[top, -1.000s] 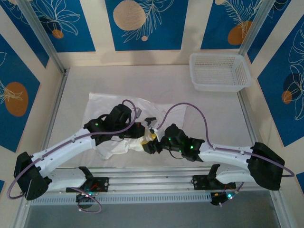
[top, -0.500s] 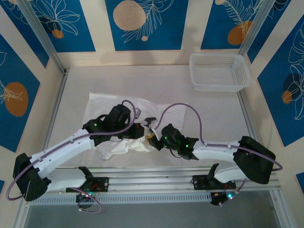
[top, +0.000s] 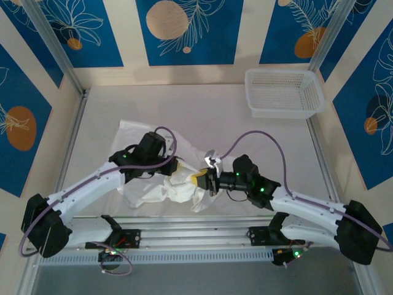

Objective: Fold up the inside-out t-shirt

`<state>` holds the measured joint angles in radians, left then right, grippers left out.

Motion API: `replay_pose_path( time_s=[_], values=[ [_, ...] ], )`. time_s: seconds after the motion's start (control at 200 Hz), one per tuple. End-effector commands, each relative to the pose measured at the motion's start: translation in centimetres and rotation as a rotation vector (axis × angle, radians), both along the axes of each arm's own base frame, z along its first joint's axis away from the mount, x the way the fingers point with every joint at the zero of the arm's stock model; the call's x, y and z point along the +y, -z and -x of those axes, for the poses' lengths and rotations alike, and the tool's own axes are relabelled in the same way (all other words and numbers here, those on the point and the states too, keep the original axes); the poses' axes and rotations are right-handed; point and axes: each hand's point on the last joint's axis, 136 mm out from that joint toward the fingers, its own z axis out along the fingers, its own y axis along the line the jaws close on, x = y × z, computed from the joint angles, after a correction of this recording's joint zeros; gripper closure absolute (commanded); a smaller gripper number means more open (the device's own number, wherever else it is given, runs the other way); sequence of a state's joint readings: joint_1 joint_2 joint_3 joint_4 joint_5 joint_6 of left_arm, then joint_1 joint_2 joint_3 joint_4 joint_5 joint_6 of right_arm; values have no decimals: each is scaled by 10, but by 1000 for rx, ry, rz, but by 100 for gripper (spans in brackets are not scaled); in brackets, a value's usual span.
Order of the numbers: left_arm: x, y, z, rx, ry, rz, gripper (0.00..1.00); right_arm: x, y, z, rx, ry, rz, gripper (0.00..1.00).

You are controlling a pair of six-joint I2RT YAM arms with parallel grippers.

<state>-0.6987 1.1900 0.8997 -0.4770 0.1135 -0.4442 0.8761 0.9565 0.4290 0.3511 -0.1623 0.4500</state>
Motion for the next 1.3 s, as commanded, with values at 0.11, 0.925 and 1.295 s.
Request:
replay_pose_path(
  time_s=[0.11, 0.925, 1.295],
  values=[
    [41, -22, 0, -148, -94, -16, 49, -18, -17, 0, 4, 34, -86, 100],
    [-44, 2, 52, 145, 123, 323, 41, -15, -8, -19, 66, 79, -57, 100],
    [-55, -25, 44, 109, 103, 446, 97, -13, -8, -20, 67, 82, -58, 100]
  ],
)
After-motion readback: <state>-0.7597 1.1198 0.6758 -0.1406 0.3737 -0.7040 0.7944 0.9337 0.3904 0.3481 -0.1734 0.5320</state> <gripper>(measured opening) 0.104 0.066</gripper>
